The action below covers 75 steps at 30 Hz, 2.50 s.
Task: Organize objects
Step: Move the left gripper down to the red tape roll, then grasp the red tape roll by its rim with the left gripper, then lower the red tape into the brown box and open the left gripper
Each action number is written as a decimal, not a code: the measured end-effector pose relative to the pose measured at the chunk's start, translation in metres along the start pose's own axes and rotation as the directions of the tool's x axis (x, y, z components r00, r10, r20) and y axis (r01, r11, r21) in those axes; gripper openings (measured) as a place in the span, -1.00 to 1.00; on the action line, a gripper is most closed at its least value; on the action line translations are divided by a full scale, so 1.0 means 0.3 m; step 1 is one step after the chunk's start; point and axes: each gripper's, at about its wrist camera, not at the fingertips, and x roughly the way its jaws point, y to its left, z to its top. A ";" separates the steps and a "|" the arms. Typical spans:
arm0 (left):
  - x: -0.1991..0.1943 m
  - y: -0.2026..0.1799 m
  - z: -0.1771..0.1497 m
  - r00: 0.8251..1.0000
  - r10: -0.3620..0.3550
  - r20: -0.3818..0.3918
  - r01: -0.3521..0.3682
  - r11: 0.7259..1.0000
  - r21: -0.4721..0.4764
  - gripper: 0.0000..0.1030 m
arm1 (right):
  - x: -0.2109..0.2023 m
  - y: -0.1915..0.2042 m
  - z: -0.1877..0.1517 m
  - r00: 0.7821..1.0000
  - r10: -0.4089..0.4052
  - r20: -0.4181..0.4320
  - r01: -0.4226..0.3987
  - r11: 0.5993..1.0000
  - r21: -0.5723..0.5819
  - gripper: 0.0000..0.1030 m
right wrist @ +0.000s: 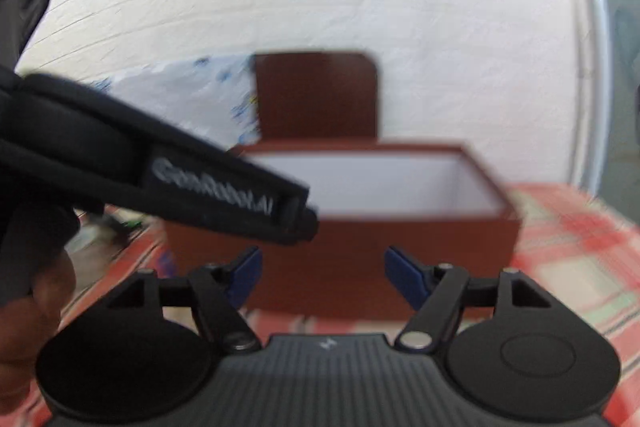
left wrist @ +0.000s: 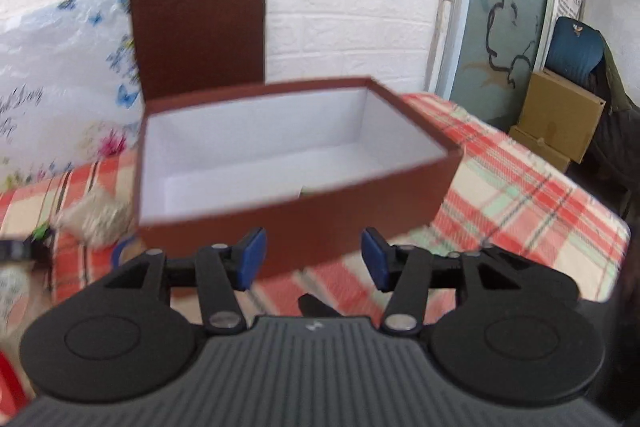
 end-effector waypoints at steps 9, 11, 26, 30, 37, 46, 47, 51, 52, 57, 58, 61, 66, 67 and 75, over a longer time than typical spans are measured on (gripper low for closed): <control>-0.154 0.322 -0.360 0.968 0.159 -0.193 -0.198 0.959 -0.202 0.07 | 0.036 0.297 -0.152 0.963 0.092 -0.255 -0.145 0.970 -0.196 0.55; -0.228 0.422 -0.414 0.969 0.185 -0.166 -0.227 0.931 -0.287 0.04 | 0.023 0.343 -0.156 0.950 0.155 -0.272 -0.217 0.953 -0.213 0.50; -0.349 0.726 -0.538 0.852 0.516 -0.087 -0.505 0.768 -0.395 0.17 | 0.291 0.763 0.057 0.868 0.364 -0.338 -0.422 0.900 -0.112 -0.16; -0.362 0.739 -0.561 0.856 0.511 -0.079 -0.498 0.775 -0.389 0.23 | 0.331 0.696 0.051 0.841 0.368 -0.397 -0.394 0.919 0.018 -0.46; -0.375 0.710 -0.529 0.915 0.392 -0.093 -0.392 0.811 -0.434 0.21 | 0.119 0.414 0.000 0.817 0.340 -0.465 -0.328 0.938 0.110 -0.45; -0.334 0.415 -0.327 0.998 0.061 -0.009 -0.060 0.950 -0.306 0.06 | -0.107 0.315 -0.072 0.940 0.156 -0.303 -0.195 0.975 -0.103 0.23; -0.326 0.388 -0.314 0.999 0.047 -0.011 -0.048 0.958 -0.282 0.06 | -0.117 0.324 -0.081 0.940 0.168 -0.295 -0.212 0.970 -0.123 0.28; -0.277 0.329 -0.286 0.998 0.019 -0.056 -0.032 0.970 -0.240 0.06 | -0.118 0.352 -0.119 0.950 0.143 -0.279 -0.207 0.954 -0.215 0.50; -0.262 0.321 -0.282 0.998 0.011 -0.067 -0.027 0.971 -0.239 0.06 | -0.112 0.352 -0.121 0.950 0.142 -0.277 -0.207 0.953 -0.222 0.50; -0.150 0.337 -0.262 0.987 0.030 -0.157 -0.071 0.962 -0.262 0.06 | -0.063 0.327 -0.105 0.956 0.132 -0.263 -0.193 0.956 -0.222 0.55; -0.124 0.343 -0.259 0.984 0.019 -0.179 -0.068 0.960 -0.273 0.04 | -0.049 0.325 -0.101 0.957 0.129 -0.261 -0.191 0.955 -0.228 0.60; -0.043 0.340 -0.267 0.964 0.005 -0.265 -0.080 0.959 -0.273 -0.31 | 0.030 0.326 -0.101 0.948 0.123 -0.293 -0.200 0.947 -0.250 0.58; -0.071 0.332 -0.211 0.970 0.002 -0.242 -0.076 0.952 -0.297 -0.45 | 0.065 0.328 -0.088 0.936 0.179 -0.302 -0.243 0.951 -0.189 0.42; -0.089 0.334 -0.180 0.978 -0.005 -0.211 -0.059 0.953 -0.298 -0.47 | 0.046 0.324 -0.074 0.947 0.178 -0.266 -0.233 0.953 -0.194 0.42; -0.063 0.262 0.160 0.995 0.041 0.087 -0.020 0.974 -0.226 -0.46 | 0.018 0.245 0.183 0.991 0.048 0.126 -0.014 0.965 -0.260 0.42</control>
